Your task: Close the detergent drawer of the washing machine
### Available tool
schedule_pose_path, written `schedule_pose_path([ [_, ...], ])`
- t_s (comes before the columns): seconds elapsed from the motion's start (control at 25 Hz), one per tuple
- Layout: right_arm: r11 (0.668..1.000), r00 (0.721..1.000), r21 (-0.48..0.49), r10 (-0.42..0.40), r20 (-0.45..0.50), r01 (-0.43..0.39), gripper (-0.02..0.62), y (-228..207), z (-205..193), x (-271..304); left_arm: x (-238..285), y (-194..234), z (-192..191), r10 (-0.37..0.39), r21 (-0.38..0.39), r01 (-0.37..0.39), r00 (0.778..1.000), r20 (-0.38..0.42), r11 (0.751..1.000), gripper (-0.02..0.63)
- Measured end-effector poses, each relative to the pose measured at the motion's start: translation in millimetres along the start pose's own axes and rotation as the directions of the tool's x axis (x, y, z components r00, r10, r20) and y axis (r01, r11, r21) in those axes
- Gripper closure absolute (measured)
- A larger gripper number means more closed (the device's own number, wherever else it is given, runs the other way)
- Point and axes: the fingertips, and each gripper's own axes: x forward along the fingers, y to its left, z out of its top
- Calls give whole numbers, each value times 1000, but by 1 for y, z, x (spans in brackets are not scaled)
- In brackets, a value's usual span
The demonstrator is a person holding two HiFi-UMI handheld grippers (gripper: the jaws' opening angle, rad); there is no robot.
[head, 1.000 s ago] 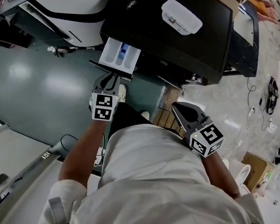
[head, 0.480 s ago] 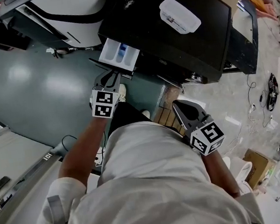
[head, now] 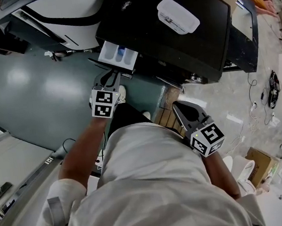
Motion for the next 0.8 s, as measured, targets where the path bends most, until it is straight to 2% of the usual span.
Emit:
schedule_pose_path([
  [0.8, 999, 999, 21, -42, 18, 41, 590, -16, 10, 5, 21, 6, 12, -16, 20, 16, 1000, -1, 1000, 535],
])
